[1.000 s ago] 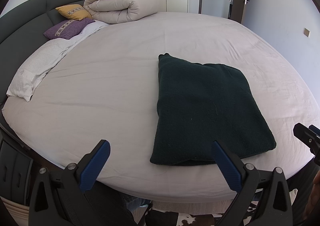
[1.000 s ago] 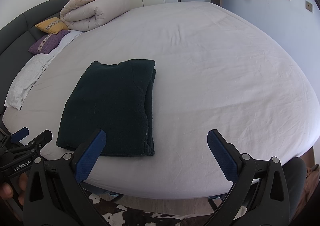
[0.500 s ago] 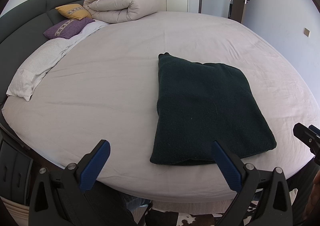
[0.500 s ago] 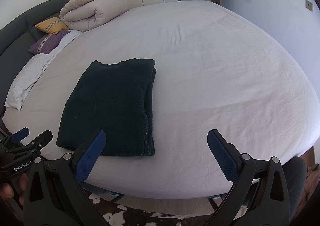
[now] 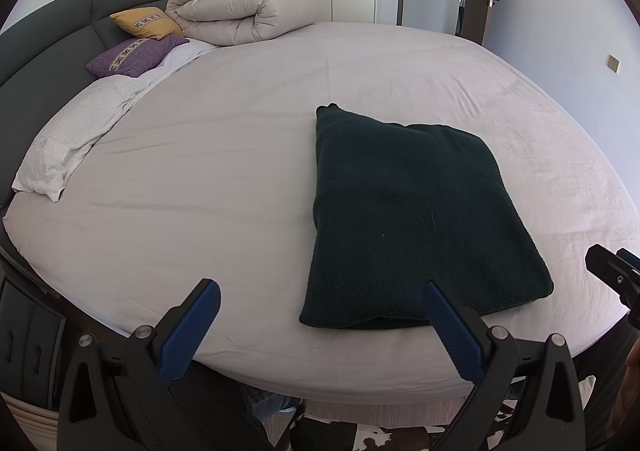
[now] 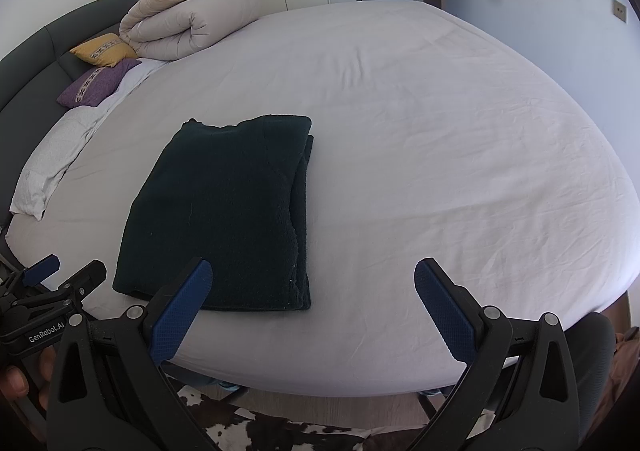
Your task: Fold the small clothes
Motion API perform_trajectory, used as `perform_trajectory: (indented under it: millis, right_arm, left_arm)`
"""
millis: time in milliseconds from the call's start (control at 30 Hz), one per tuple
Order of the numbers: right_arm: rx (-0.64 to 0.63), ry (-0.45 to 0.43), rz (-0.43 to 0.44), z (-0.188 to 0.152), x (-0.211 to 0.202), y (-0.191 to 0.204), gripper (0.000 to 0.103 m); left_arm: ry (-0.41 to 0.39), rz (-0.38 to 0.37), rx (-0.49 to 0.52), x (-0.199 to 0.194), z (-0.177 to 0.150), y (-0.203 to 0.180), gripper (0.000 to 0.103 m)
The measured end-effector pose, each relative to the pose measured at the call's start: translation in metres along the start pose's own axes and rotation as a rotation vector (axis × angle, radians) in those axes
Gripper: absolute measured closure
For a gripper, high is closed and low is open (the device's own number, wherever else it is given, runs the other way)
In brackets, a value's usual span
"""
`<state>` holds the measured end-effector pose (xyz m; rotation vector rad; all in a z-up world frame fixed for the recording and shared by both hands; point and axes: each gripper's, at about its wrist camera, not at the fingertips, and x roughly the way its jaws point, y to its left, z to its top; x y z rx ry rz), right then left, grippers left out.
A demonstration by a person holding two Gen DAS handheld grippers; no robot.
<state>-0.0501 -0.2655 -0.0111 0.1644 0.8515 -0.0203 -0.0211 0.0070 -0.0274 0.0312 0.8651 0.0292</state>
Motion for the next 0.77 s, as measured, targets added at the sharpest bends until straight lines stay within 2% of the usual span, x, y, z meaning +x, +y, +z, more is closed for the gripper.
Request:
perform_trajectory:
  millis: [767]
  right_arm:
    - [0.002, 0.019, 0.010, 0.0037, 0.0060, -0.0021, 0.000]
  left_arm:
    - [-0.003, 0.003, 0.001, 0.0005, -0.0056, 0.0013, 0.000]
